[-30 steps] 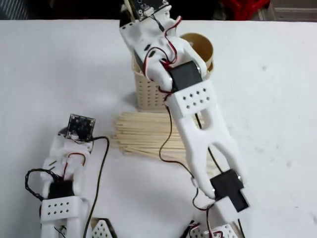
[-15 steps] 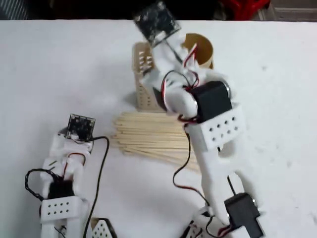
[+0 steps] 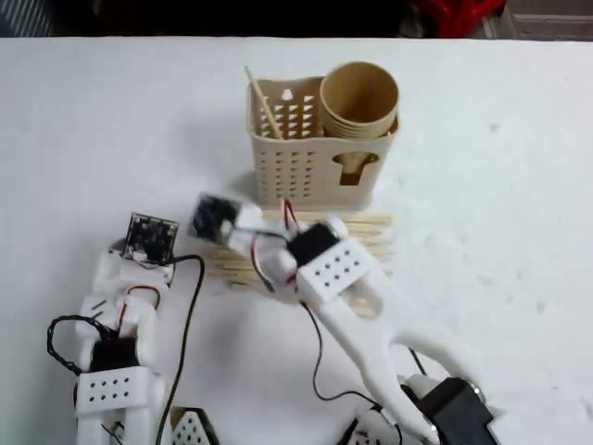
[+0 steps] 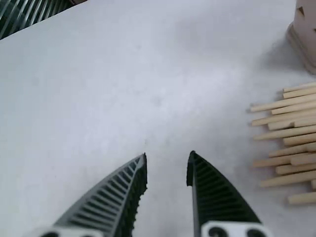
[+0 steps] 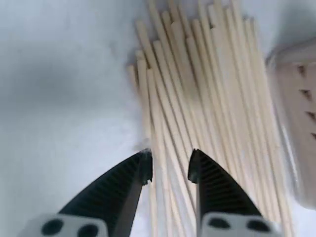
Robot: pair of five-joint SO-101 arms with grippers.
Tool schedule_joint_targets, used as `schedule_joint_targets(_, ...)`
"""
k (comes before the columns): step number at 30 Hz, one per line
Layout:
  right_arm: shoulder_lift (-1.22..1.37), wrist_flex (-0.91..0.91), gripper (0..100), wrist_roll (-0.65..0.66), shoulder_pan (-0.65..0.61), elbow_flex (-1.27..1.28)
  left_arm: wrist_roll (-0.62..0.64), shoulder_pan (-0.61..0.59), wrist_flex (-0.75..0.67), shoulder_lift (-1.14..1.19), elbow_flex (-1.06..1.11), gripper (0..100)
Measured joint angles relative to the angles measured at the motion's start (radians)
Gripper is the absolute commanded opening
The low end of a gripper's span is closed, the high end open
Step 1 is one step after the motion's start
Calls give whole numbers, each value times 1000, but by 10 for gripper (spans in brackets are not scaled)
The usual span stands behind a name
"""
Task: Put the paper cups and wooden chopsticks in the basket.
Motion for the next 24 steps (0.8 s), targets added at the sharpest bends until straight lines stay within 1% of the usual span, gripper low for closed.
schedule_joint_targets(4, 0, -141, 117, 31, -3, 167, 0, 0, 0, 0, 0, 154)
schedule_joint_targets(8, 0, -255, 112, 35, 14, 253, 0, 0, 11, 0, 0, 154)
schedule_joint_targets(13, 0, -321, 112, 35, 63, 275, 0, 0, 18, 0, 0, 154)
schedule_joint_targets(16, 29, -347, 111, 38, 63, 275, 0, 9, 18, 0, 0, 154)
schedule_joint_targets(18, 78, -388, 85, 40, 63, 275, 0, 9, 18, 0, 0, 154)
schedule_joint_targets(21, 123, -414, 17, 41, 68, 267, 0, 9, 18, 0, 0, 154)
schedule_joint_targets(24, 135, -416, 22, 41, 72, 252, 0, 9, 18, 0, 0, 154)
